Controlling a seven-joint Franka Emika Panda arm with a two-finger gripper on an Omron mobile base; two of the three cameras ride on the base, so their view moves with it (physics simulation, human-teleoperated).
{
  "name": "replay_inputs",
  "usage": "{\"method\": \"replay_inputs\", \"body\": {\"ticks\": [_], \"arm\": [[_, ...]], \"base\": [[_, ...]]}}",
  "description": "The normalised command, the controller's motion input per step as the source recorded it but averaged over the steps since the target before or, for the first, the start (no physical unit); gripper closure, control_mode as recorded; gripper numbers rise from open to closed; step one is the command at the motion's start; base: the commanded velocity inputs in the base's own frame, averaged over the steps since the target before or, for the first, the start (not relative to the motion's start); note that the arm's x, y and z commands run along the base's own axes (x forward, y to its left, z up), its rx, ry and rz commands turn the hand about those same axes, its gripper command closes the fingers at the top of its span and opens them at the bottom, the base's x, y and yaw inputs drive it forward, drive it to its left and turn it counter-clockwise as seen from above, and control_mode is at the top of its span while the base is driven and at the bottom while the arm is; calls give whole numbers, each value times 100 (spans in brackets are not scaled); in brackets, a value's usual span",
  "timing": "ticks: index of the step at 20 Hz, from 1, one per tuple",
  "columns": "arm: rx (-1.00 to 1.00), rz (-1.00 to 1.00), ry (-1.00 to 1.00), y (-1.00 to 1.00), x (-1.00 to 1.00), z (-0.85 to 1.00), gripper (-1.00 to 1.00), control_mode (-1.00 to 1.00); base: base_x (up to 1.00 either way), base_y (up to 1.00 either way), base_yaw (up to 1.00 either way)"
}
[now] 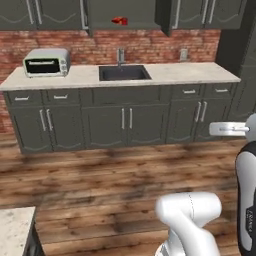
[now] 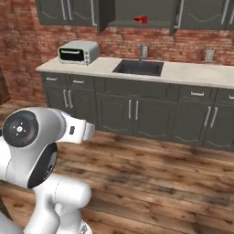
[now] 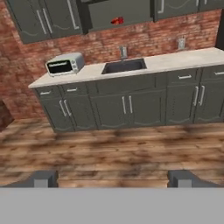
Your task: Pick the avocado and bread from the counter and place them on the plate. Then pick the jam from the cabinet and place it next to the plate. Lastly close the cabinet door.
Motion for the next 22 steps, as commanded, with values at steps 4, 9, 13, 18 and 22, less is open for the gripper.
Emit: {"method": "replay_inputs", "body": {"ticks": [4,9,13,18,22], "arm": [[0,0,0,0,0,0,-100,100],[0,0,0,0,0,0,-100,100],[0,0,0,0,0,0,-100,100],[0,0,0,0,0,0,-100,100],[0,0,0,0,0,0,-100,100]], "base": [[81,26,-15],[89,2,-8],[83,0,-3],[78,10,-1],[77,17,-2]]}}
